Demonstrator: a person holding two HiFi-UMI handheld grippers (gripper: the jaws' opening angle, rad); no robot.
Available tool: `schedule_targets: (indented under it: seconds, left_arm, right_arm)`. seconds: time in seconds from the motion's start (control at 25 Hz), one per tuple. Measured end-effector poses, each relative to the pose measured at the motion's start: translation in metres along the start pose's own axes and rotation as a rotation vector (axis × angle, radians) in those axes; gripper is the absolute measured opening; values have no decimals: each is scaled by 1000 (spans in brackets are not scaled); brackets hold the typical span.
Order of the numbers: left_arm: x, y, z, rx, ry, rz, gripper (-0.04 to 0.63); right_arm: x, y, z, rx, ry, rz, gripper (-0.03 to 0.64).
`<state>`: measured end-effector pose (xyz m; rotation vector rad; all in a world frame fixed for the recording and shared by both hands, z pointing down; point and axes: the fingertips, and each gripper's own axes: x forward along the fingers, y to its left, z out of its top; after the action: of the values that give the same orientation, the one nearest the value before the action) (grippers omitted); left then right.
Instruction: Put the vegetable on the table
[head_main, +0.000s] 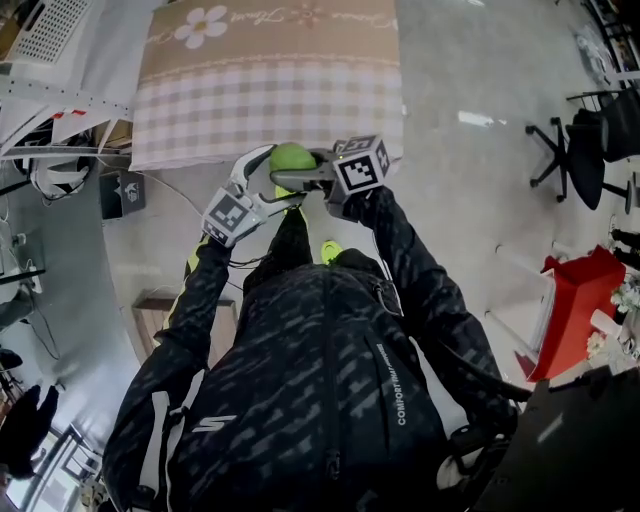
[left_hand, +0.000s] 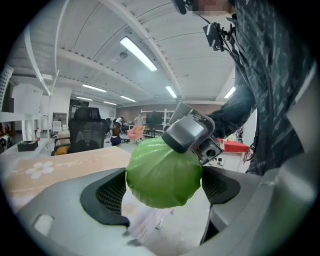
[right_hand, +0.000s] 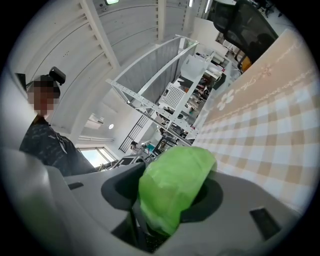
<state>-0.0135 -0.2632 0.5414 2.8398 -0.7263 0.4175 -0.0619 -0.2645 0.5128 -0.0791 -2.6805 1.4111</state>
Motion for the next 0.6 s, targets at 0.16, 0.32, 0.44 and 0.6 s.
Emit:
schedule_targets:
  seconds: [0.16, 0.32, 0.44, 0.6]
  left_arm:
    - [4, 30, -7, -19, 5, -17, 468]
    - [27, 44, -13, -30, 18, -26, 465]
    - [30, 60, -21, -38, 25, -39, 462]
    - [19, 93, -37, -46, 31, -56, 459]
  right_arm:
    - [10, -26, 19, 16, -5, -33, 190]
    - [-2, -50, 28, 45, -19, -29, 192]
    - [4, -67, 35, 61, -24, -46, 192]
    - [33, -92, 45, 96, -37, -50, 192]
